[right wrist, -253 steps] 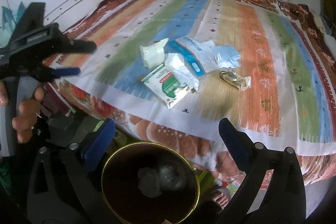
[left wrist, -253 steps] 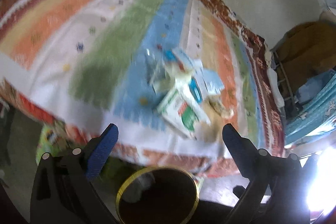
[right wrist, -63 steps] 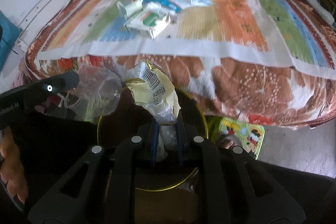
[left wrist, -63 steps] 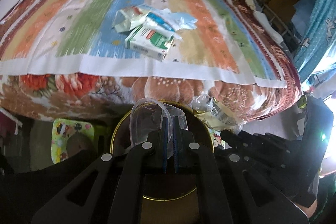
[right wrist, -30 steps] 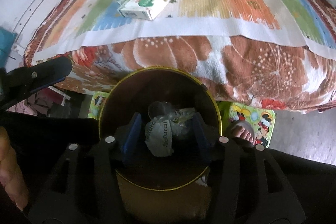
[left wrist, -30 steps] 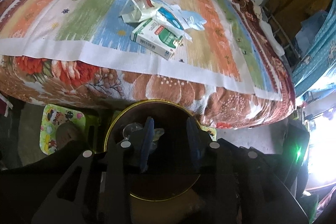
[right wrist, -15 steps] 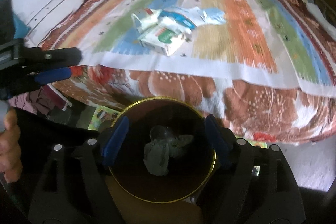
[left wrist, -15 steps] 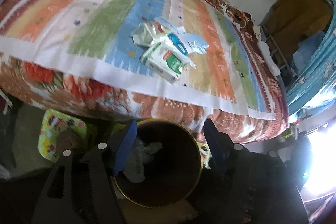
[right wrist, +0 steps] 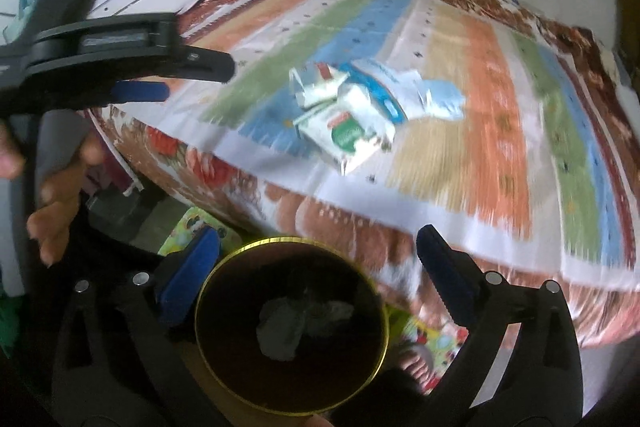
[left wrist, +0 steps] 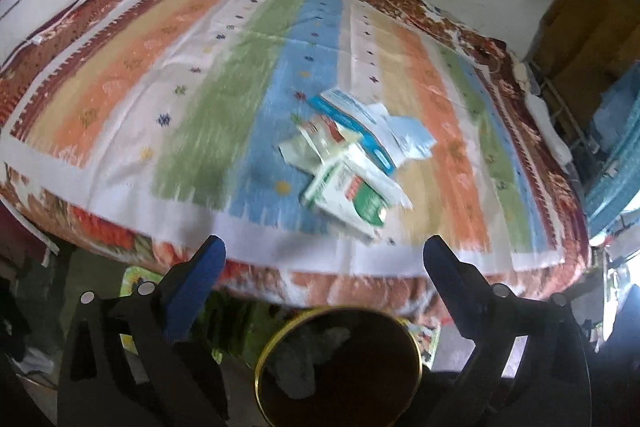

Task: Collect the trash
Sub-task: 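Lift both open tools away from the bin toward the sheet, then reach the right tool to the green-white eye-drop packet while the left reaches the white box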

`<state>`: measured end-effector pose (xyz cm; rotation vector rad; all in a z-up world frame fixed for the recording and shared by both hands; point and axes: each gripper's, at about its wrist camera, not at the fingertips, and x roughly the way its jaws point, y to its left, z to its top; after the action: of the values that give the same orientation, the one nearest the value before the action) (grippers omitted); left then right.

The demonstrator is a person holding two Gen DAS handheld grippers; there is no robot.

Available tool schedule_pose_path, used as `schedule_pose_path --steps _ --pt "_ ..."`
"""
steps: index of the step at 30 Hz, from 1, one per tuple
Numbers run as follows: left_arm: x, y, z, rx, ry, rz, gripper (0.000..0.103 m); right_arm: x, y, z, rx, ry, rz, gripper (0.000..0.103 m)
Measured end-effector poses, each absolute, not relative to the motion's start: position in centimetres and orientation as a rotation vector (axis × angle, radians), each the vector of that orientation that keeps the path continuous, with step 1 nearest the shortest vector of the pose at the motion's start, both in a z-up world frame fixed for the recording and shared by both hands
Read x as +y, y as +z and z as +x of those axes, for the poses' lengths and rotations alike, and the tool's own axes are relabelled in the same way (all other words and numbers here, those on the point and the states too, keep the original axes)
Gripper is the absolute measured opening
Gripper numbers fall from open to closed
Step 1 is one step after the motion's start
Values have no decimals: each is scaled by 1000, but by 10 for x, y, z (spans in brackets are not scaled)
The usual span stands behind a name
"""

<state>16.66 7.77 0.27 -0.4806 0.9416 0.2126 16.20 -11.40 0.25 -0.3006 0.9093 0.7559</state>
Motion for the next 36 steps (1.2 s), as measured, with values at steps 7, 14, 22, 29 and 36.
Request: schedule_pose_path --steps 7,14,22,29,36 --pt "102 -8 212 970 221 -418 97 -100 -1 188 957 825 -287 94" --pt "130 -41 237 1003 149 -654 97 -82 -2 203 955 920 -284 94" --pt "141 -69 260 1053 171 -742 94 -54 -23 224 1011 1003 -320 94" --pt "149 -75 274 1044 140 -771 84 -21 -46 229 1007 1081 -402 94" --pt "148 -83 285 1077 122 -747 83 -4 -61 244 1015 1091 -412 94"
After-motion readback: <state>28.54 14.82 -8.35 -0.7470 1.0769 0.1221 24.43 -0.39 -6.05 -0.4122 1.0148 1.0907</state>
